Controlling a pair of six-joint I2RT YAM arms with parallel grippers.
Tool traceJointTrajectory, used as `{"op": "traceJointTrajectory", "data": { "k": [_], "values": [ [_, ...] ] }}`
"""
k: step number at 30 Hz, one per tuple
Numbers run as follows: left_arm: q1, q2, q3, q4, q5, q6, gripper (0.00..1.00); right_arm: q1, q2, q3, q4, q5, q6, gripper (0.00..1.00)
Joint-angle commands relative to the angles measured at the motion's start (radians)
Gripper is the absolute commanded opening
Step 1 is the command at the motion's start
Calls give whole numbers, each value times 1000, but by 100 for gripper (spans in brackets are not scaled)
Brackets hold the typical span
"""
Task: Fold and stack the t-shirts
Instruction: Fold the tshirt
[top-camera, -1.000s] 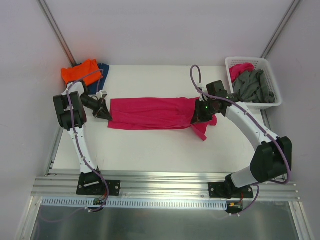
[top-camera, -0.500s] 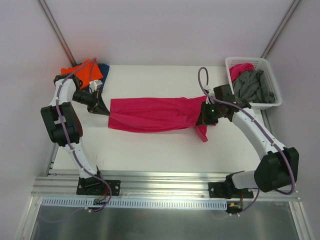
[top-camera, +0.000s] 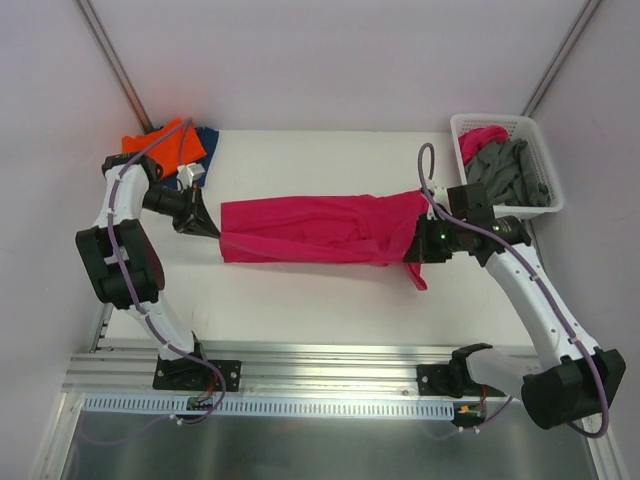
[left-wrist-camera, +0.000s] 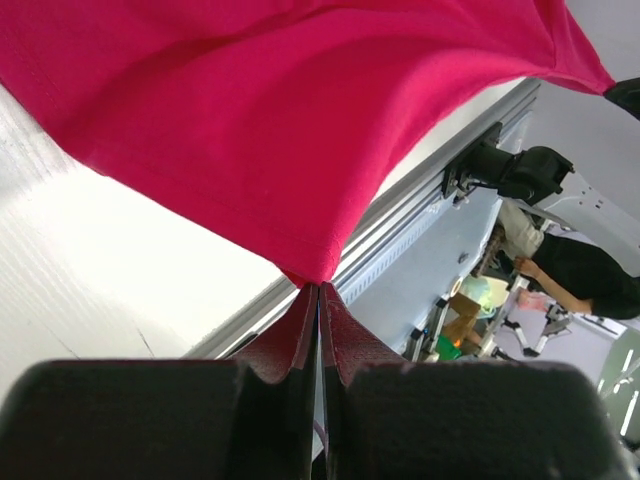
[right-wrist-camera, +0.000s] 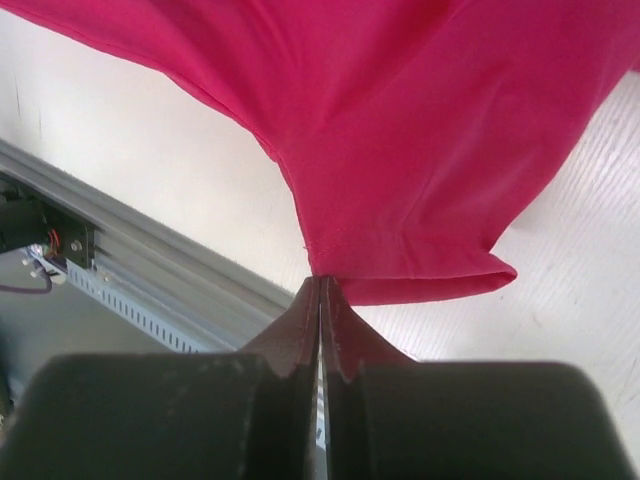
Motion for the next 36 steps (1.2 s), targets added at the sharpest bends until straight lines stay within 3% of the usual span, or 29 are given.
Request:
{"op": "traceJointTrajectory", "data": {
  "k": [1,13,25,36],
  "values": [
    [8,-87,-9,-67,29,48,0,0,-60,-7,-107,-10,-44,1],
    [13,-227,-66,-67,20,66,0,-14,-166,30,-32,4,-98,1],
    [24,-213,-78,-47,17,39,0,-31,-118,274,-62,114,-375,1],
    [30,-159,20,-81,35,42,0,-31,-91,140,-30,35,-308,1]
  ]
}}
